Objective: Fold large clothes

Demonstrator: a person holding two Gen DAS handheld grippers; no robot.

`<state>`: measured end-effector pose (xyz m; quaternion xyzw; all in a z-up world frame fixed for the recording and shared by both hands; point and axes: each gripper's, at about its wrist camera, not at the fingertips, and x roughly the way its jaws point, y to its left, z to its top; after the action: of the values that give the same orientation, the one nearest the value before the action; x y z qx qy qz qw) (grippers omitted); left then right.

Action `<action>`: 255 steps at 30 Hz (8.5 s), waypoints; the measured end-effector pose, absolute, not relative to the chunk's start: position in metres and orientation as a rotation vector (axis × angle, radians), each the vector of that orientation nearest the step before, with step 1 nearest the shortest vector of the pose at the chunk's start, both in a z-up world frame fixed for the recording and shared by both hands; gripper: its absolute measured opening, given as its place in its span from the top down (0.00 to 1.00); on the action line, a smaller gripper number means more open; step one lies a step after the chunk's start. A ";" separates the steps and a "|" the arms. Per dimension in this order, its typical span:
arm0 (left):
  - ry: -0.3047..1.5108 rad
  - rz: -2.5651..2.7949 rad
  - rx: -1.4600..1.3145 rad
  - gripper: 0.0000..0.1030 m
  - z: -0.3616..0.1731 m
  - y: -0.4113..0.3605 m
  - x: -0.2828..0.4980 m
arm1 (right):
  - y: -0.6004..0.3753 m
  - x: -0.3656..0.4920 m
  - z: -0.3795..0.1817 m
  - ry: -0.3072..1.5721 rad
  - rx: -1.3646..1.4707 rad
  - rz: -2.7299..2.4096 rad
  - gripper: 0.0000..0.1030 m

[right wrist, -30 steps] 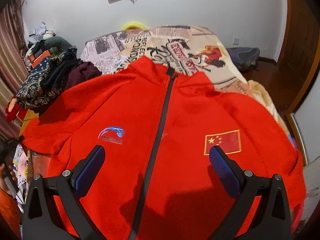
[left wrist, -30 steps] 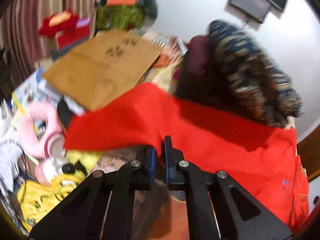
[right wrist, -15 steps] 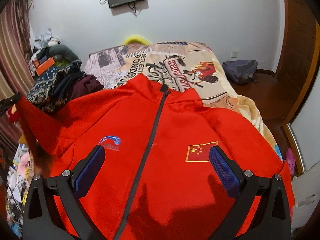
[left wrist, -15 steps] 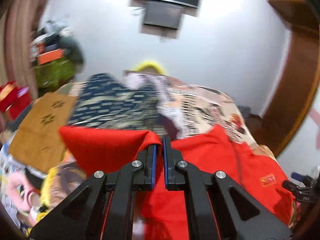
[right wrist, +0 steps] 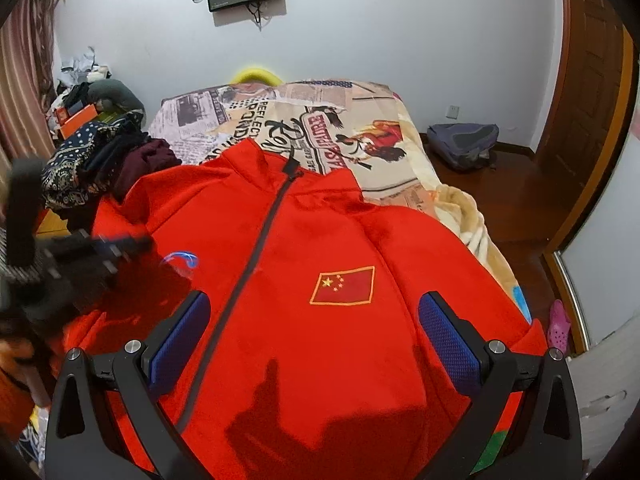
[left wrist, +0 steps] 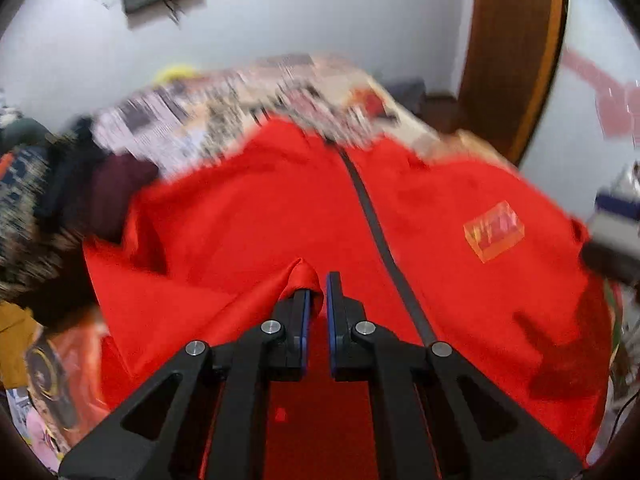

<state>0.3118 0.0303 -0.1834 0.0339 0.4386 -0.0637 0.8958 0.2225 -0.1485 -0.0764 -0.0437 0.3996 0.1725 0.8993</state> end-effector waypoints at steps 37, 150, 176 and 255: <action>0.910 0.240 -0.133 0.35 -0.171 0.263 0.129 | 0.098 0.155 -0.116 0.928 -0.539 0.828 0.01; 1.000 -0.081 -0.069 0.25 -0.197 0.059 0.290 | -0.391 0.232 -0.163 1.093 0.716 0.021 0.51; 0.968 -0.026 -0.229 0.25 -0.197 0.098 0.273 | -0.310 0.276 -0.003 0.655 0.506 0.188 0.91; 0.867 0.086 -0.147 0.25 -0.171 0.153 0.213 | 0.006 0.287 -0.053 0.981 0.052 0.695 0.95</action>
<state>0.2133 0.1527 -0.1706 -0.0713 0.4195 0.0418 0.9040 0.2873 0.0064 -0.0531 0.0244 0.4614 0.3271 0.8243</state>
